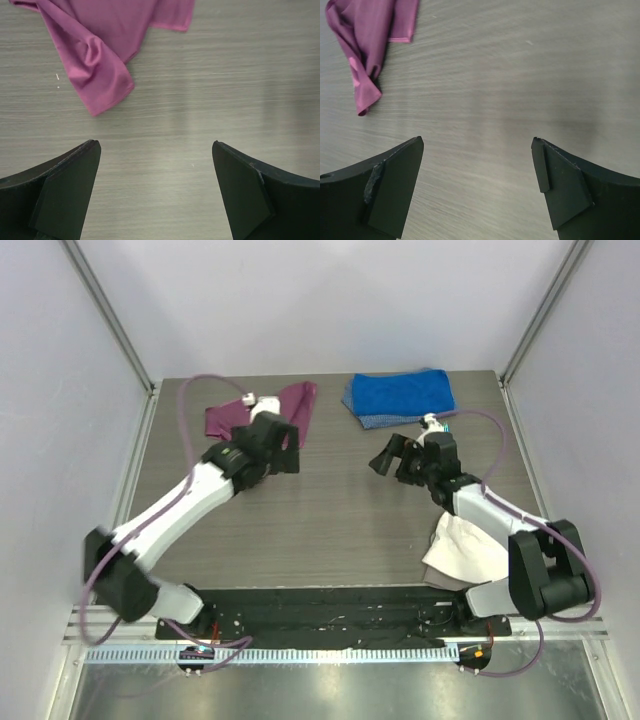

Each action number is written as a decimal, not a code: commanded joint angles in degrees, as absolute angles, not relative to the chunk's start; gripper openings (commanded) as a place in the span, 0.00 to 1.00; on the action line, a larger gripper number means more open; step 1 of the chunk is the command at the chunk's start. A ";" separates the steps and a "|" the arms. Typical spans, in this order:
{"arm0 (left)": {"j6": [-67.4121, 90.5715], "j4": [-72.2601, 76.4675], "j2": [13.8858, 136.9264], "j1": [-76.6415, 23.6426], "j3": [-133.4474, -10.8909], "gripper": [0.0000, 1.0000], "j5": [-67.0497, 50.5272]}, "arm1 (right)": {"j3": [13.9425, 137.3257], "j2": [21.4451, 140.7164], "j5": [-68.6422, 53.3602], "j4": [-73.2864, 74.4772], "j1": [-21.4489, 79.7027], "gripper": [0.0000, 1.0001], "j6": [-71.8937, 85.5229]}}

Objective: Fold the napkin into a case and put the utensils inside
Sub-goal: Move the crumpled napkin to the center of the board.

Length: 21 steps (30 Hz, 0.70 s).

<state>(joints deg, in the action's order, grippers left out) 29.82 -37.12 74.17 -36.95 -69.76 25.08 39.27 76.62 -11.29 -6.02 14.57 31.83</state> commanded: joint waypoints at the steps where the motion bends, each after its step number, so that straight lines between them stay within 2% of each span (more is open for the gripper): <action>1: 23.82 -43.94 90.58 -34.55 -80.65 1.00 28.83 | 46.31 80.68 -12.74 -6.33 16.26 1.00 27.16; 2: 23.56 -44.21 96.18 -33.24 -82.08 1.00 27.61 | 46.14 80.86 -13.09 -6.50 16.17 1.00 25.68; 6: 23.64 -44.21 105.18 -30.68 -86.22 0.95 27.07 | 42.72 79.81 -13.62 -10.87 16.52 1.00 26.10; 10: 23.47 -42.63 110.30 -28.66 -87.19 0.87 28.82 | 40.60 80.94 -15.55 -14.07 17.75 1.00 26.28; 15: 24.08 -38.15 112.85 -25.67 -84.56 0.86 27.34 | 41.92 83.76 -15.03 -14.06 20.21 1.00 25.84; 18: 24.52 -35.17 114.26 -23.21 -83.33 0.76 24.97 | 42.80 84.99 -13.80 -13.10 21.97 1.00 24.96; 19: 24.43 -33.68 114.17 -22.68 -82.45 0.64 24.00 | 43.15 85.34 -12.32 -12.75 22.49 1.00 24.44; 21: 24.79 -32.00 114.17 -21.27 -81.74 0.51 21.90 | 44.38 86.56 -10.03 -11.44 24.33 1.00 23.82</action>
<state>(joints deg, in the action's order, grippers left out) 24.82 -37.47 113.73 -23.62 -83.29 25.15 40.95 85.30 -13.98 -10.61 21.80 26.35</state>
